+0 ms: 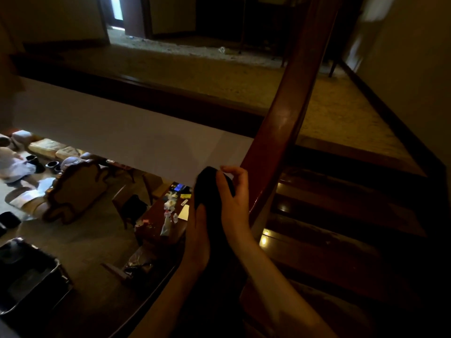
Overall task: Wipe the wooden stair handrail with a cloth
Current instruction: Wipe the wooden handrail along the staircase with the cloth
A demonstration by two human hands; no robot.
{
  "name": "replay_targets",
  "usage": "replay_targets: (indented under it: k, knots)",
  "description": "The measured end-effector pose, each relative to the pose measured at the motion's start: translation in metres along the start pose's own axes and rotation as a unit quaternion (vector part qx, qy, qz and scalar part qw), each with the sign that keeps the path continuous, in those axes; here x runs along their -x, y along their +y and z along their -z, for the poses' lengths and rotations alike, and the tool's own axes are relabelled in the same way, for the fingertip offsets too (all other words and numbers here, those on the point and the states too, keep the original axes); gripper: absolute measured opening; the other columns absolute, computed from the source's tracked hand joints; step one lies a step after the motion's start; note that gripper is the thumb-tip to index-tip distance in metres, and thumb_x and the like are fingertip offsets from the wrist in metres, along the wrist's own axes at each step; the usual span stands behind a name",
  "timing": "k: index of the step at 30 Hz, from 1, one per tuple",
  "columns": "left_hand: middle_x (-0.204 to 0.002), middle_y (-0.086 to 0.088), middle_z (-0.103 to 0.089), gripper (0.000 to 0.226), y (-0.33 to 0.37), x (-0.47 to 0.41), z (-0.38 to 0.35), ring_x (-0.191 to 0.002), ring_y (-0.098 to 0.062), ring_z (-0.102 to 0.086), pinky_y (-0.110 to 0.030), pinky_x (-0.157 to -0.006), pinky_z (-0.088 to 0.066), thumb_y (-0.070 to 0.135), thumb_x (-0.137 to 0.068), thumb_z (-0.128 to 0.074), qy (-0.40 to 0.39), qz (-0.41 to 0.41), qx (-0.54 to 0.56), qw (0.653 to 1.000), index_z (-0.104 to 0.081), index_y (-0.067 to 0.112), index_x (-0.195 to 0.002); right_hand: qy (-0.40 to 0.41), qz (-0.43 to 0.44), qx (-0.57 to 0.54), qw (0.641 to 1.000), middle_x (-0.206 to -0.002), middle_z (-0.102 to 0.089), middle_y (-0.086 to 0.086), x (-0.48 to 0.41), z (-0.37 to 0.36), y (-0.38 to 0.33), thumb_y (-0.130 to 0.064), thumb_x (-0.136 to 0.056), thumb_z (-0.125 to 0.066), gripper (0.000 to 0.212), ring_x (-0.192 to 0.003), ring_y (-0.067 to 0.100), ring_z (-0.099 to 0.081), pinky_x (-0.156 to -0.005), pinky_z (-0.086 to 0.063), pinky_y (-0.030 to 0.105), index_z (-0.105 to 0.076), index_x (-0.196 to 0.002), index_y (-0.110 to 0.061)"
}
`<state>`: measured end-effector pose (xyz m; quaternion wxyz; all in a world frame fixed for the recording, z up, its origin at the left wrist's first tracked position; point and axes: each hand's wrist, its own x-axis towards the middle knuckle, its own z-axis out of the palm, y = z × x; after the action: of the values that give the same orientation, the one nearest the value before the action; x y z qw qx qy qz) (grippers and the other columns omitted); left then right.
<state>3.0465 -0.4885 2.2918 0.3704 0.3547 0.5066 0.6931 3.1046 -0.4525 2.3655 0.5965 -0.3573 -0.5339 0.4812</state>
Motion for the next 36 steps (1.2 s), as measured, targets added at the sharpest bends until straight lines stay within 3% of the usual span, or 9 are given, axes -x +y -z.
replay_targets:
  k: [2, 5, 8, 12, 16, 20, 25, 28, 36]
  knots:
    - [-0.119, 0.019, -0.053, 0.029, 0.017, -0.015, -0.009, -0.122, 0.003, -0.048, 0.005, -0.070, -0.038, 0.021, -0.104, -0.029, -0.026, 0.008, 0.028, 0.999, -0.037, 0.030, -0.130, -0.016, -0.010, 0.064, 0.998, -0.109, -0.055, -0.005, -0.005, -0.010, 0.002, -0.025, -0.100, -0.053, 0.007, -0.102, 0.002, -0.058, -0.084, -0.052, 0.022, -0.048, -0.105, -0.025]
    - [-0.127, 0.042, -0.049, 0.042, 0.024, -0.036, -0.001, -0.122, 0.019, -0.043, 0.004, -0.085, -0.036, 0.027, -0.100, -0.041, -0.082, -0.095, 0.004, 0.992, -0.031, 0.042, -0.139, 0.009, 0.113, 0.361, 0.926, -0.107, -0.054, -0.008, -0.018, -0.004, 0.013, -0.033, -0.097, -0.054, 0.013, -0.109, 0.006, -0.048, -0.107, -0.035, 0.034, -0.056, -0.103, -0.022]
    - [-0.133, 0.034, -0.050, 0.041, 0.001, -0.072, 0.029, -0.127, 0.009, -0.045, -0.011, -0.098, -0.042, 0.034, -0.098, -0.051, -0.074, -0.104, -0.034, 0.991, -0.043, 0.053, -0.133, 0.075, 0.205, 0.534, 0.816, -0.106, -0.061, 0.003, -0.033, 0.014, 0.018, -0.020, -0.089, -0.068, 0.007, -0.111, 0.018, -0.056, -0.117, -0.017, 0.040, -0.068, -0.095, -0.016]
    - [-0.125, 0.013, -0.060, 0.026, -0.020, -0.112, 0.043, -0.118, -0.001, -0.054, -0.033, -0.102, -0.046, 0.035, -0.095, -0.054, -0.161, -0.024, -0.111, 0.980, -0.057, 0.044, -0.120, 0.155, 0.222, 0.602, 0.751, -0.119, -0.059, 0.008, -0.031, 0.020, 0.030, -0.015, -0.087, -0.069, 0.020, -0.121, 0.021, -0.050, -0.120, -0.010, 0.043, -0.068, -0.107, -0.013]
    - [-0.115, 0.024, -0.064, 0.022, -0.018, -0.107, 0.029, -0.109, 0.007, -0.057, -0.009, -0.085, -0.046, 0.040, -0.094, -0.056, -0.295, 0.001, -0.074, 0.953, -0.060, 0.040, -0.116, 0.242, 0.190, 0.569, 0.762, -0.132, -0.049, 0.012, -0.030, 0.020, 0.032, -0.015, -0.091, -0.063, 0.033, -0.129, 0.023, -0.039, -0.115, -0.025, 0.053, -0.059, -0.123, -0.010]
    - [-0.100, 0.009, -0.071, 0.030, -0.018, -0.115, 0.024, -0.095, -0.005, -0.067, -0.014, -0.078, -0.051, 0.043, -0.083, -0.065, -0.323, 0.028, -0.007, 0.946, -0.069, 0.023, -0.105, 0.256, 0.147, 0.555, 0.777, -0.140, -0.040, 0.012, -0.032, 0.018, 0.030, -0.015, -0.094, -0.061, 0.038, -0.131, 0.023, -0.034, -0.102, -0.043, 0.050, -0.053, -0.131, -0.009]
    - [-0.115, 0.004, -0.062, 0.027, -0.033, -0.125, 0.014, -0.108, -0.003, -0.059, -0.018, -0.092, -0.046, 0.037, -0.083, -0.073, -0.330, -0.053, -0.051, 0.941, -0.067, 0.013, -0.095, 0.256, 0.143, 0.599, 0.745, -0.143, -0.038, 0.014, -0.033, 0.016, 0.031, -0.015, -0.095, -0.059, 0.041, -0.134, 0.022, -0.031, -0.107, -0.034, 0.030, -0.052, -0.134, -0.009]
    - [-0.119, 0.007, -0.064, 0.032, -0.031, -0.129, 0.006, -0.114, -0.006, -0.060, -0.026, -0.097, -0.047, 0.033, -0.082, -0.070, -0.345, -0.084, -0.017, 0.935, -0.066, 0.017, -0.109, 0.258, 0.137, 0.616, 0.732, -0.142, -0.039, 0.015, -0.033, 0.015, 0.031, -0.014, -0.094, -0.060, 0.040, -0.133, 0.023, -0.031, -0.106, -0.020, 0.010, -0.053, -0.133, -0.008]
    - [-0.100, 0.009, -0.067, 0.017, -0.036, -0.149, -0.006, -0.096, -0.003, -0.064, -0.025, -0.087, -0.051, 0.023, -0.084, -0.073, -0.411, -0.061, -0.014, 0.910, -0.070, 0.022, -0.100, 0.257, 0.131, 0.640, 0.712, -0.141, -0.040, 0.016, -0.034, 0.014, 0.032, -0.015, -0.095, -0.058, 0.039, -0.133, 0.025, -0.033, -0.107, -0.020, 0.011, -0.053, -0.133, -0.009]
